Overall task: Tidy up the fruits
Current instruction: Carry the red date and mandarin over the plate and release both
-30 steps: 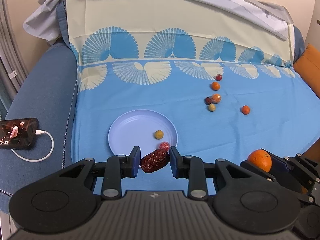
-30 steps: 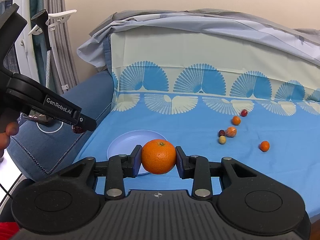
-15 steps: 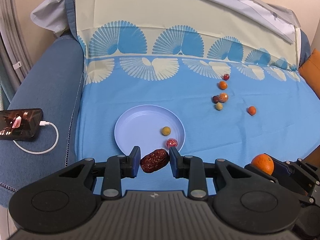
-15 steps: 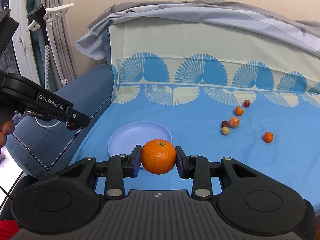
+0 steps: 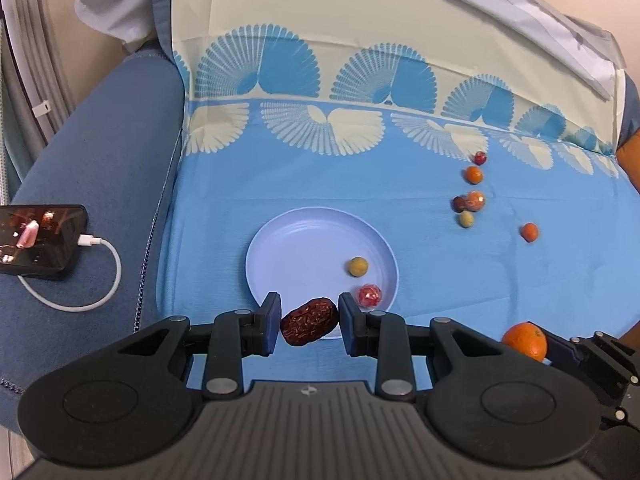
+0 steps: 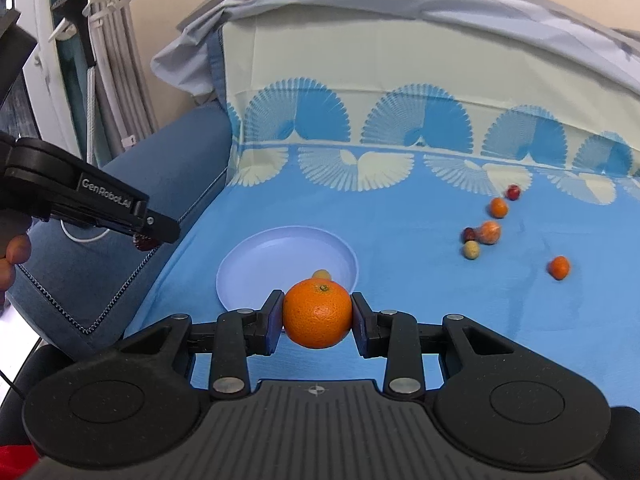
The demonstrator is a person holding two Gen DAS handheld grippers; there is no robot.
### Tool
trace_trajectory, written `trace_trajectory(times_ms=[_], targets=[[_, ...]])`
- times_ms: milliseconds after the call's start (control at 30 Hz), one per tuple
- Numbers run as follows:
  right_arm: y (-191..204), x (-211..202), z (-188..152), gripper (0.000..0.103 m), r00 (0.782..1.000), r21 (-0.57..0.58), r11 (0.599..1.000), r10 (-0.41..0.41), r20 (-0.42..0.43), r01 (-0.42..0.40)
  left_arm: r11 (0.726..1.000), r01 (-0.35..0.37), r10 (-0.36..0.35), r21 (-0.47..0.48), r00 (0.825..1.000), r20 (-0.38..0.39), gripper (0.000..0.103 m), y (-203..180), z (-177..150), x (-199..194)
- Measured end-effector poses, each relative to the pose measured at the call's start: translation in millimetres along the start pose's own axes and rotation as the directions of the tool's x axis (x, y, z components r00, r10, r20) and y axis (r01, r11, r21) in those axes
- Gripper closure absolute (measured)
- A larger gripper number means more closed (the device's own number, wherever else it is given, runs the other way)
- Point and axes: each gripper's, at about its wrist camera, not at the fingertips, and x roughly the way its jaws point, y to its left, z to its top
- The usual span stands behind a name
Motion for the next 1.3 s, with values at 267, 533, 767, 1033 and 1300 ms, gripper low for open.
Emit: trace_trajectory(times_ms=[267,533,767,1033,1300], targets=[[12.2,77.6,9.8,0.066,0.992,-0.014,0.999,0.034,-0.124,-0.036,1.0,-0.021,0.021,-0.001,0.996,-0.092,0.069,14.6,12.8,65.4],[28.6,140.1,10.3,0.066,0.984,-0.124,0.99,0.04,-0.176,-0.062,0.998,-0.066,0.068,0.023,0.984,-0.162,0.069,29.5,23.8,127.8],[27.1,188.5,10.3,0.066,0.982,-0.126,0.991,0.013,-0.19,-0.037,0.995,-0.082,0.093,0.055,0.969,-0.229,0.069,34.0,29.0,180.0],[19.9,222.0,17.7,0.038,0.983,-0.196,0.98,-0.007,-0.181,-0.029,0.993,-0.074,0.091,0.088,0.971,-0.22,0.035,29.2,38.9,205.4],[18.9,162.4,22.8,0.006,0.991,-0.204,0.979,-0.014,-0.133,-0.014,0.995,-0.072,0.082,0.075,0.986,-0.145,0.0,26.7,33.6,148.0]])
